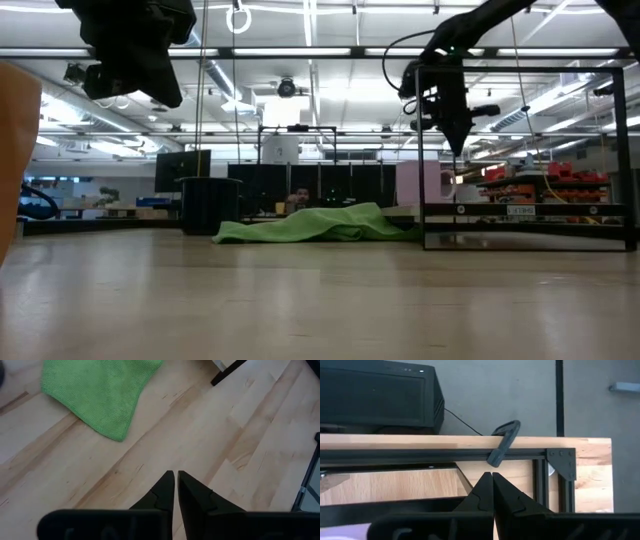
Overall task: Stack small to large cups/mugs on shelf
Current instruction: Move the shelf to the center
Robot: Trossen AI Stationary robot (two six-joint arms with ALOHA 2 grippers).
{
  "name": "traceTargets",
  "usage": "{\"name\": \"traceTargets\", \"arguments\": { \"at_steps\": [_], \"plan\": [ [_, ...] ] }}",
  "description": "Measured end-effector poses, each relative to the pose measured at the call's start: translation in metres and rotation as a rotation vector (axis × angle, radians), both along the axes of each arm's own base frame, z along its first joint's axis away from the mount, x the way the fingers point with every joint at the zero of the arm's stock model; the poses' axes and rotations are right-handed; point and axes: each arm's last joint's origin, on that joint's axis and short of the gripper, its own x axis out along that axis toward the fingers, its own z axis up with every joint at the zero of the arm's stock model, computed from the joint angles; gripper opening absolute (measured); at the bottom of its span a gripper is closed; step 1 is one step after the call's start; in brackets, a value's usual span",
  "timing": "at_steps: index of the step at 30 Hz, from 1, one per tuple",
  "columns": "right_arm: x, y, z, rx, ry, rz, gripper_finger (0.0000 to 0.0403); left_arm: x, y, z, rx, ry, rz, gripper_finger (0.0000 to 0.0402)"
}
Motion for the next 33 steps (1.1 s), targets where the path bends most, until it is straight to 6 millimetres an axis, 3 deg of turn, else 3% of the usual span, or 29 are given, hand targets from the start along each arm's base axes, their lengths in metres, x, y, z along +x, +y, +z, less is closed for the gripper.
{"name": "traceTargets", "arguments": {
  "at_steps": [14,18,23,27,33],
  "plan": [
    [0.017,0.008,0.000,-0.001,-0.026,0.114,0.0000,0.000,0.000,0.000,0.000,0.000,0.001,0.0033],
    [0.013,0.013,0.001,0.031,-0.006,0.090,0.0000,0.000,0.000,0.000,0.000,0.000,0.001,0.0027],
    [0.000,0.026,0.017,-0.003,0.055,0.016,0.0000,0.000,0.000,0.000,-0.001,0.000,0.003,0.0027],
    [-0.009,0.046,0.035,-0.002,0.041,0.007,0.0000,0.000,0.000,0.000,0.000,0.002,0.002,0.0032],
    [-0.007,0.102,0.064,-0.015,-0.003,0.055,0.0001,0.000,0.001,0.000,0.014,0.005,-0.008,0.0036]
  ]
}}
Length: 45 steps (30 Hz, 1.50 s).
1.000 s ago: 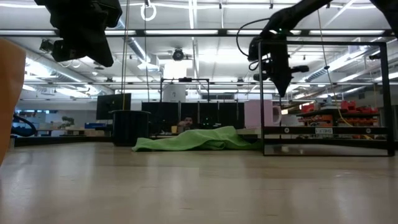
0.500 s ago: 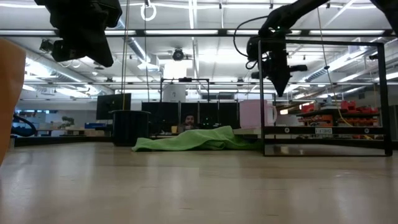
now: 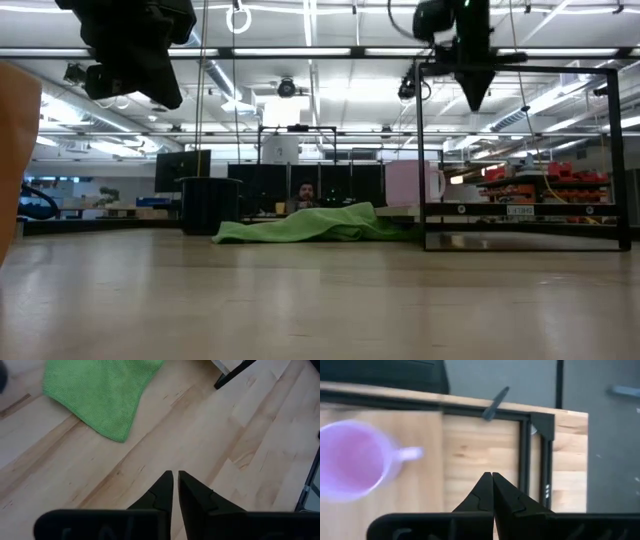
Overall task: Stack small to large cups/mugs on shelf
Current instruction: Move the shelf to the center
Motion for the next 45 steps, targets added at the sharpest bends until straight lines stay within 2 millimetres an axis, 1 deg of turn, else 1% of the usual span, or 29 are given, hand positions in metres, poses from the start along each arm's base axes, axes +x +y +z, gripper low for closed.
{"name": "traceTargets", "arguments": {
  "at_steps": [4,7,9,13,17,21,28,34,40,45],
  "plan": [
    [0.004,0.042,0.016,-0.070,-0.069,0.038,0.0001,0.001,0.003,0.000,0.005,0.000,0.009,0.0033],
    [0.001,0.071,0.016,-0.088,-0.094,0.045,0.0001,0.001,0.004,0.000,0.009,0.000,0.012,0.0029],
    [-0.002,0.089,0.007,-0.081,-0.105,0.047,0.0001,0.001,0.004,0.000,0.015,0.001,0.004,0.0028],
    [-0.014,0.123,-0.020,-0.058,-0.114,0.018,0.0001,0.001,0.004,0.000,0.014,0.002,0.000,0.0031],
    [-0.028,0.150,-0.042,-0.028,-0.145,-0.038,0.0001,0.001,0.004,0.000,0.014,0.002,0.000,0.0036],
    [-0.038,0.174,-0.060,0.020,-0.164,-0.059,0.0001,0.002,0.004,0.000,0.013,0.001,-0.001,0.0032],
    [-0.053,0.208,-0.087,0.115,-0.146,-0.098,0.0001,0.002,0.004,0.000,0.004,-0.002,0.009,0.0030],
    [-0.060,0.229,-0.098,0.167,-0.138,-0.113,0.0001,0.002,0.004,0.000,-0.006,-0.004,0.019,0.0036],
    [-0.055,0.240,-0.103,0.207,-0.203,-0.088,0.0000,0.002,0.004,0.000,-0.006,-0.004,0.020,0.0028],
    [-0.053,0.241,-0.104,0.215,-0.223,-0.077,0.0000,0.002,0.004,0.000,-0.006,-0.004,0.019,0.0032]
  ]
}}
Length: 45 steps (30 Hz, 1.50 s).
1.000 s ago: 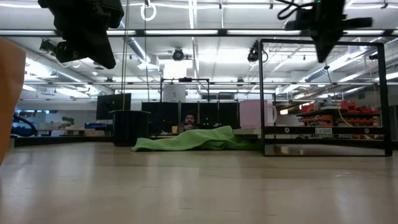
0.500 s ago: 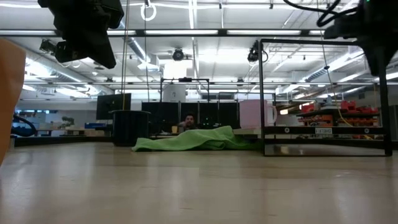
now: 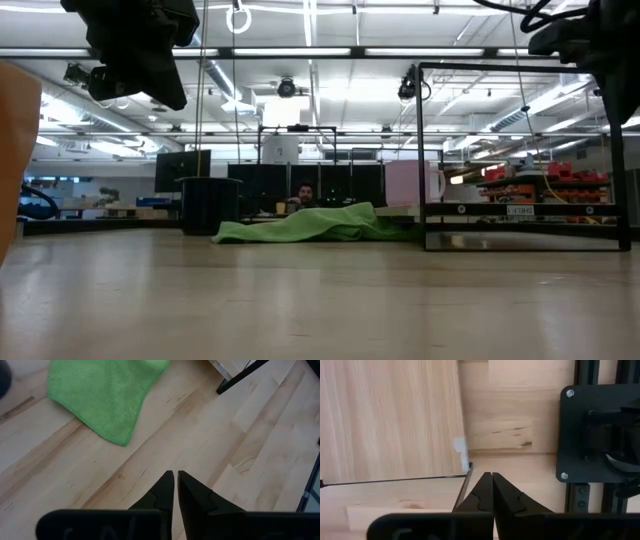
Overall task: Stack small to large cups/mugs on shelf
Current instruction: Move the shelf to the center
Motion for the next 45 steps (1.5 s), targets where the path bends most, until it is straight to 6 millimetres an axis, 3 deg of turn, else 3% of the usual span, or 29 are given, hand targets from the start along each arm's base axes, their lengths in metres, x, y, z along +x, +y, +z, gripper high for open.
{"name": "traceTargets", "arguments": {
  "at_steps": [18,31,45],
  "plan": [
    [0.010,0.005,0.000,0.043,-0.097,0.056,0.0000,0.000,0.000,0.000,-0.005,0.000,0.006,0.0036],
    [0.030,0.013,-0.008,0.052,-0.133,0.139,0.0000,0.000,0.000,0.000,-0.005,0.000,0.007,0.0032],
    [0.033,0.013,-0.007,0.020,-0.171,0.151,0.0000,0.000,0.000,0.000,-0.014,-0.001,0.016,0.0030]
  ]
}}
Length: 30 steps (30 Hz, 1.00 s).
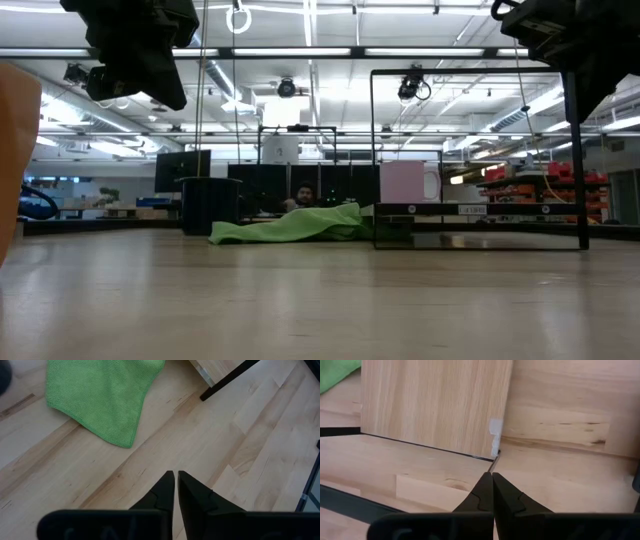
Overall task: Stack small to large cups/mugs on shelf
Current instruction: Move the shelf to the center
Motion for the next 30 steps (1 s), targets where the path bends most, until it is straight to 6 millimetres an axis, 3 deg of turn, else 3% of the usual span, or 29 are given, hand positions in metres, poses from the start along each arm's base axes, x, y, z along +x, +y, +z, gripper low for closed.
{"name": "traceTargets", "arguments": {
  "at_steps": [22,30],
  "plan": [
    [-0.007,-0.004,0.002,-0.024,0.041,-0.006,0.0000,0.000,0.000,0.000,-0.007,0.000,0.009,0.0039],
    [-0.017,-0.019,0.035,-0.128,0.047,-0.067,0.0000,0.000,0.000,0.000,-0.007,-0.001,0.010,0.0032]
  ]
}}
